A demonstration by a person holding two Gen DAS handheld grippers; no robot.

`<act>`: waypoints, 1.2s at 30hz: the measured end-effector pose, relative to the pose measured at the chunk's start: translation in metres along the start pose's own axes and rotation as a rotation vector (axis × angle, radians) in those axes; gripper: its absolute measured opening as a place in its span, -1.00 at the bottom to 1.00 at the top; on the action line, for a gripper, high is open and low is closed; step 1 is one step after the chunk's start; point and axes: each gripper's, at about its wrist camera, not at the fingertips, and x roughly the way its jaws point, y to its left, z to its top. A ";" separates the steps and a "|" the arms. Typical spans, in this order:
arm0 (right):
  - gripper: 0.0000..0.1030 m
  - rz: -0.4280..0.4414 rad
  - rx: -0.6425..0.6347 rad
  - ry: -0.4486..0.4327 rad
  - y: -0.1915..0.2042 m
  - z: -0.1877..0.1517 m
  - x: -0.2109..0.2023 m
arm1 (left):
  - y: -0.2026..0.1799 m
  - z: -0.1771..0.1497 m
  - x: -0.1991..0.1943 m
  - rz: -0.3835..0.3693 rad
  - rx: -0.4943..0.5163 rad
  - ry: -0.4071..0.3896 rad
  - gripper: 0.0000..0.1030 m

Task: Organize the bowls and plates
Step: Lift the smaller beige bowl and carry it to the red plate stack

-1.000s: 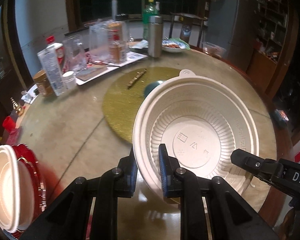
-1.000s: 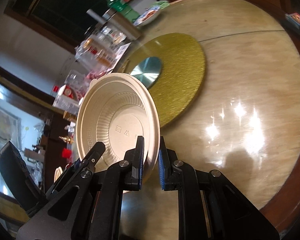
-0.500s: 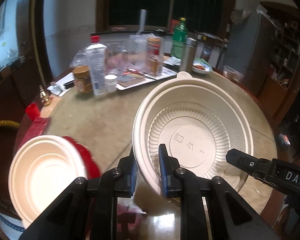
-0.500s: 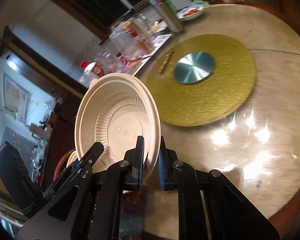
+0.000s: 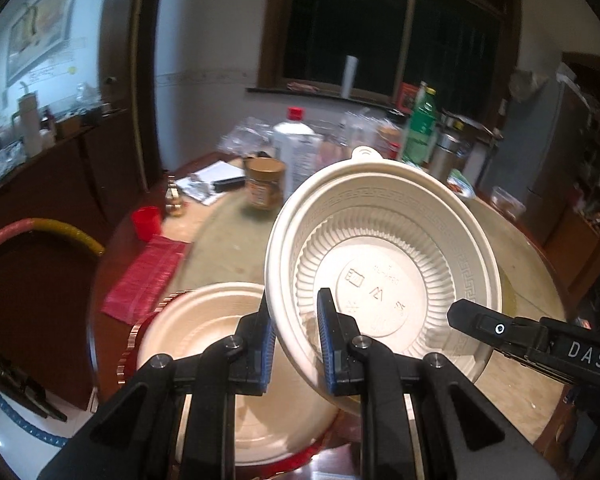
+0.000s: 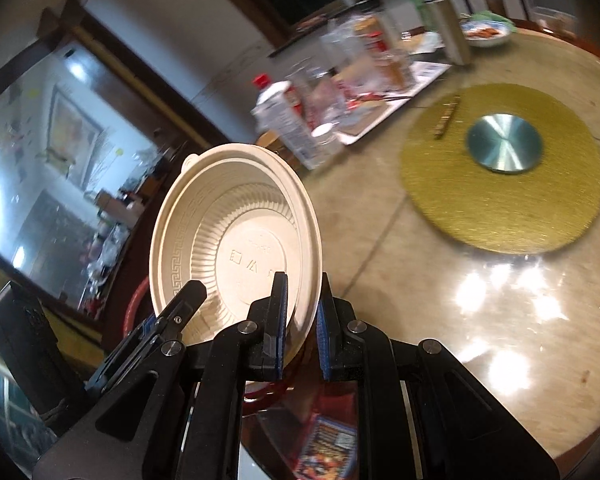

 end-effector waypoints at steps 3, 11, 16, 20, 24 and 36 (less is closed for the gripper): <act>-0.73 0.023 -0.038 0.028 0.018 -0.002 0.009 | 0.015 0.000 -0.005 0.036 -0.015 -0.014 -0.65; -0.73 0.060 -0.089 0.118 0.045 -0.015 0.042 | 0.049 -0.010 -0.001 0.108 -0.046 0.011 -0.65; -0.73 0.060 -0.098 0.164 0.048 -0.020 0.058 | 0.061 -0.017 0.003 0.132 -0.051 0.034 -0.65; -0.73 0.054 -0.101 0.192 0.048 -0.024 0.069 | 0.067 -0.023 0.007 0.143 -0.054 0.055 -0.64; -0.73 0.050 -0.101 0.215 0.048 -0.027 0.077 | 0.070 -0.027 0.009 0.155 -0.053 0.070 -0.64; -0.73 0.042 -0.103 0.247 0.049 -0.032 0.087 | 0.074 -0.034 0.017 0.172 -0.054 0.102 -0.64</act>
